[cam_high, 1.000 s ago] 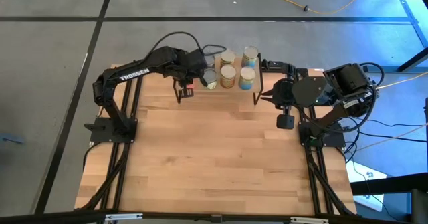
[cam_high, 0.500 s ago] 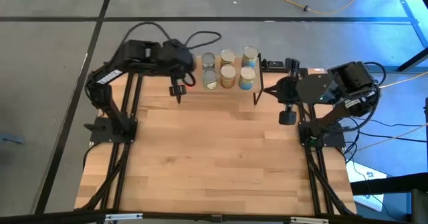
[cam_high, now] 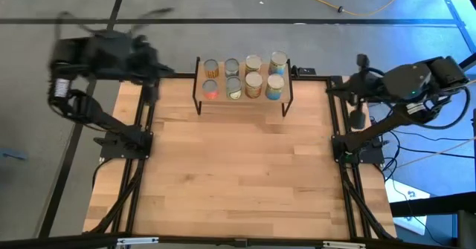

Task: Pick and place cans onto a shelf
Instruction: Return to Home Position

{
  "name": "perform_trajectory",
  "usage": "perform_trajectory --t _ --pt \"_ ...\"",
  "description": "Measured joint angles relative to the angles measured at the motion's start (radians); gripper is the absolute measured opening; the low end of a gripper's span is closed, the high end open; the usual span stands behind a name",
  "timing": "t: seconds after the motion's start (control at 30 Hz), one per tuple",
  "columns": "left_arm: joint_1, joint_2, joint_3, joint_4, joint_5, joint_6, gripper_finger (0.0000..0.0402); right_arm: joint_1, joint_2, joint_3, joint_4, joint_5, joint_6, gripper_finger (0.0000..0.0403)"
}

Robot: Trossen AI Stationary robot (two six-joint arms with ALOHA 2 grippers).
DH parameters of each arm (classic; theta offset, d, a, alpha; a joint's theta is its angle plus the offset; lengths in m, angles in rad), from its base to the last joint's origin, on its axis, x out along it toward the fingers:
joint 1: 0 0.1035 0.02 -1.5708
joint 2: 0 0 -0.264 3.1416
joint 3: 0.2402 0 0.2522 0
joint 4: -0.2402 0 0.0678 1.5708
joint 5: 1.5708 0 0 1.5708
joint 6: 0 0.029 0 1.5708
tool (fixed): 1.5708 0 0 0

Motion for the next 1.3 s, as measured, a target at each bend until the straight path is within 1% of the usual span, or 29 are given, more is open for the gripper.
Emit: perform_trajectory --t 0.1,0.27,0.37,0.5,0.63,0.7,0.77,0.87,1.0,1.1,1.23,1.3 --pt "-0.001 -0.077 0.000 0.000 0.038 -0.032 0.0001 0.000 -0.109 -0.138 -0.002 0.002 0.079 0.0001" --pt "0.000 -0.209 -0.020 0.000 0.038 -0.084 0.0000 0.000 -0.276 -0.355 -0.001 0.028 0.228 0.0001" --pt "0.000 -0.297 -0.075 0.000 0.033 -0.117 0.0000 0.000 -0.369 -0.471 0.017 0.052 0.296 0.0001" --pt "0.000 -0.434 -0.196 -0.001 0.008 -0.189 0.0000 0.000 -0.494 -0.624 0.095 0.056 0.339 0.0001" --pt "0.000 -0.588 -0.347 0.010 -0.004 -0.270 0.0000 0.000 -0.609 -0.778 0.239 0.055 0.319 0.0000" --pt "0.000 -0.663 -0.435 0.044 -0.010 -0.292 0.0000 0.000 -0.660 -0.853 0.323 0.054 0.291 0.0000" --pt "0.000 -0.748 -0.535 0.107 0.001 -0.293 0.0000 0.000 -0.706 -0.927 0.425 0.053 0.255 0.0000" --pt "0.000 -0.877 -0.690 0.238 0.046 -0.265 0.0000 0.000 -0.760 -1.023 0.577 0.031 0.190 0.0000" --pt "0.000 -1.043 -0.905 0.441 0.110 -0.225 0.0000 0.000 -0.797 -1.124 0.758 -0.009 0.117 0.0000" --pt "0.001 -1.145 -1.066 0.561 0.125 -0.208 0.0000 0.000 -0.803 -1.187 0.866 -0.040 0.066 0.0000" --pt "0.001 -1.250 -1.263 0.658 0.141 -0.206 0.0000 0.000 -0.803 -1.269 0.972 -0.049 -0.002 0.0000" --pt "0.001 -1.289 -1.351 0.711 0.149 -0.206 0.0000 0.000 -0.812 -1.299 0.983 -0.051 -0.013 0.0000"
